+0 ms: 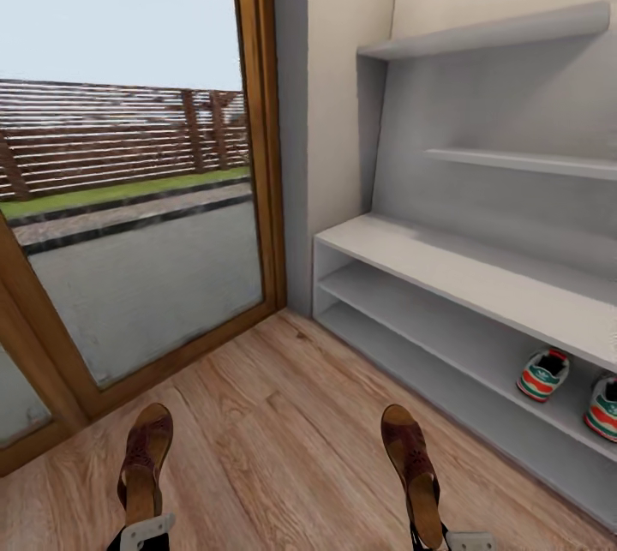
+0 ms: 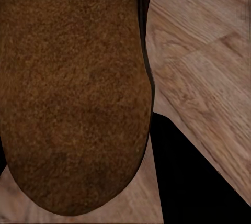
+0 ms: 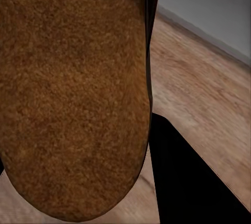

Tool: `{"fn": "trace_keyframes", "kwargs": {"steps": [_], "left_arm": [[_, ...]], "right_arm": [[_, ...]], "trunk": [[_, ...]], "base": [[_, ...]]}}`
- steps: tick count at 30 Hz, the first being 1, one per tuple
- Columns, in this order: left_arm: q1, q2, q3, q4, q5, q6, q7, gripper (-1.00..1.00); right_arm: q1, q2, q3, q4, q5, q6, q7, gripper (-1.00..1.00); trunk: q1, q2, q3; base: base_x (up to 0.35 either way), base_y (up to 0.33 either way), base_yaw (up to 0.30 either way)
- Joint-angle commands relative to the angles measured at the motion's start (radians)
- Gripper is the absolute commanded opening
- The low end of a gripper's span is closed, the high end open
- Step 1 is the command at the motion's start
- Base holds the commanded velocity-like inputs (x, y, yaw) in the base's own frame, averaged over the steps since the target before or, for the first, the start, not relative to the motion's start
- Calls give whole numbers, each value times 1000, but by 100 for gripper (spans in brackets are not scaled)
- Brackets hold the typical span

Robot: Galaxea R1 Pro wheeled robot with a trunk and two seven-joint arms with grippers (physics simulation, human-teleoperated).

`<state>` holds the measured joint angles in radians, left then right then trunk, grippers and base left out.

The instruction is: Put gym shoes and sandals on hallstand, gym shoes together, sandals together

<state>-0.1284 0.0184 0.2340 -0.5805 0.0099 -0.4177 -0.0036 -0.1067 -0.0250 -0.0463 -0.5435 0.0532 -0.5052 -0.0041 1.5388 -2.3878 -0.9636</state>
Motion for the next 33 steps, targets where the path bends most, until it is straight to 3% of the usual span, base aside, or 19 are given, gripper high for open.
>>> {"fn": "trace_keyframes", "kwargs": {"steps": [1, 33], "left_arm": [[0, 0, 1, 1, -3, -3, 1, -100], [0, 0, 1, 1, -3, -3, 1, -100]], "right_arm": [[-1, 0, -3, 1, 2, -3, 1, -100], [-1, 0, -3, 1, 2, -3, 1, -100]], "trunk": [[0, 0, -1], [0, 0, -1]], "base": [[108, 296, -287], [113, 297, -287]]}}
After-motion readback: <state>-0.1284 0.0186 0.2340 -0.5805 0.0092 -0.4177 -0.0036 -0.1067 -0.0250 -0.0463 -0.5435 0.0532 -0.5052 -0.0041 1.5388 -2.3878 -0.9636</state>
